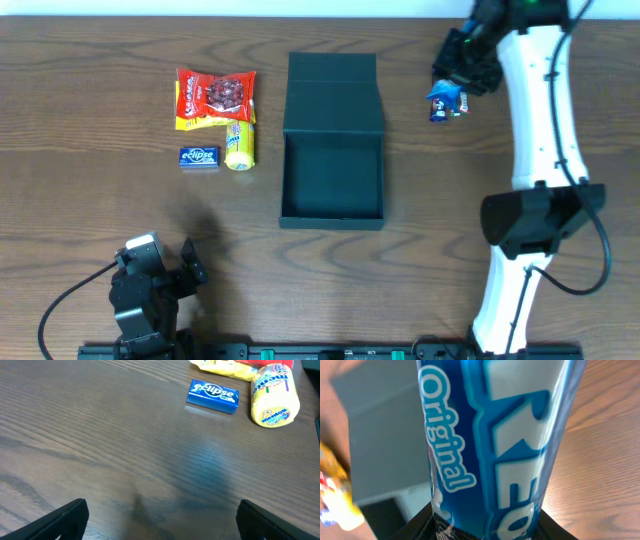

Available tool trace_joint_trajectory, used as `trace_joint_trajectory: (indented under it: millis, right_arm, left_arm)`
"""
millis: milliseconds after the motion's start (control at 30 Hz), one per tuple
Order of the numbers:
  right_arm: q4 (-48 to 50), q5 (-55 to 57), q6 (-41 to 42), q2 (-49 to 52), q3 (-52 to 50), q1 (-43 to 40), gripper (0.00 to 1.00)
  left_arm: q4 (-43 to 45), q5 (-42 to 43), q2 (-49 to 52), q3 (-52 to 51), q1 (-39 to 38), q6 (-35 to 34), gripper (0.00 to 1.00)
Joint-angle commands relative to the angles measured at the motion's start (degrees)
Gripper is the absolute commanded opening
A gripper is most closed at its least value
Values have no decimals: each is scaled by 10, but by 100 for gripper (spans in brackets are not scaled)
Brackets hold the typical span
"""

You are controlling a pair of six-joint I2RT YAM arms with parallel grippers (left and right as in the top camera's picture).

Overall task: Pack container
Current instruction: 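Carry the Oreo pack with the right gripper into the box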

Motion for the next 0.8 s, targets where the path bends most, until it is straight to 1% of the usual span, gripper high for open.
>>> trace_joint_trajectory:
  millis: [0, 133, 267, 367, 433, 500, 567, 600, 700, 767]
  right_arm:
    - [-18, 4, -39, -7, 10, 50, 2]
    - [-53, 4, -41, -7, 9, 104, 2]
    - [-53, -52, -63, -7, -16, 148, 2]
    - [-53, -30, -73, -7, -44, 173, 2]
    - [-53, -25, -82, -19, -76, 192, 1]
    - [-48, 4, -82, -42, -117, 212, 1]
    - [-21, 21, -80, -88, -186, 235, 2]
    - [8, 29, -86, -133, -246, 247, 2]
    - [114, 40, -88, -263, -418, 253, 2]
    - [191, 14, -72, -313, -496, 257, 1]
  left_arm:
    - [-4, -4, -4, -3, 1, 10, 95]
    - [-4, -4, -4, -3, 1, 10, 95]
    - [-4, -4, -4, -3, 1, 10, 95]
    - [-4, -4, -4, -3, 1, 10, 95]
    - [-4, -4, -4, -3, 1, 10, 96]
    - [-4, -4, -4, -3, 1, 10, 95]
    - [-4, -4, -4, -3, 1, 10, 95]
    - [-4, -4, -4, -3, 1, 10, 95]
    - [-4, -4, -4, -3, 1, 10, 95]
    - [-4, -4, -4, -3, 1, 10, 95]
